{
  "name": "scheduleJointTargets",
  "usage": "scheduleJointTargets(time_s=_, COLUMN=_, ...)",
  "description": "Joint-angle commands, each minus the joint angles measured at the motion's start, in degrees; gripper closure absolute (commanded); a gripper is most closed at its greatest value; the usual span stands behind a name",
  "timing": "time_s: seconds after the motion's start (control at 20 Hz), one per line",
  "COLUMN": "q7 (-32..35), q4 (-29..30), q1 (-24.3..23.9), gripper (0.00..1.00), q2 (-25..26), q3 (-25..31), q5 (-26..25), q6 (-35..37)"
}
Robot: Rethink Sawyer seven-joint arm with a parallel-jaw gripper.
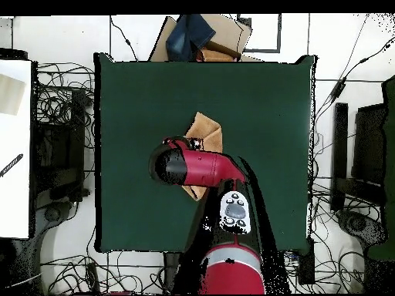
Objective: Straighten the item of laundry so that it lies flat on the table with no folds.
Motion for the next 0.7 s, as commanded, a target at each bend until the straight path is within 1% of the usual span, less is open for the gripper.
scheduleJointTargets(time_s=0.05, q7=5.12, q4=-2.52, q1=-1.58, gripper=0.00, q2=6.43, q3=2.49, q5=-2.81, q6=-0.38)
scheduleJointTargets(time_s=0.2, q7=3.75, q4=-1.66, q1=-3.78, gripper=0.00, q2=6.55, q3=4.86, q5=-3.19, q6=0.60)
scheduleJointTargets(time_s=0.35, q7=3.64, q4=-0.29, q1=-5.15, gripper=0.00, q2=6.73, q3=6.01, q5=-3.71, q6=-0.51)
scheduleJointTargets(time_s=0.45, q7=4.13, q4=0.84, q1=-5.95, gripper=0.00, q2=6.98, q3=6.87, q5=-4.19, q6=-1.91)
scheduleJointTargets(time_s=0.55, q7=4.40, q4=1.82, q1=-7.44, gripper=0.00, q2=8.14, q3=8.42, q5=-5.05, q6=-4.03)
scheduleJointTargets(time_s=0.6, q7=4.36, q4=2.35, q1=-9.04, gripper=0.00, q2=9.41, q3=9.98, q5=-5.82, q6=-5.89)
scheduleJointTargets(time_s=0.7, q7=4.49, q4=2.66, q1=-10.35, gripper=0.00, q2=10.32, q3=11.29, q5=-6.64, q6=-6.80)
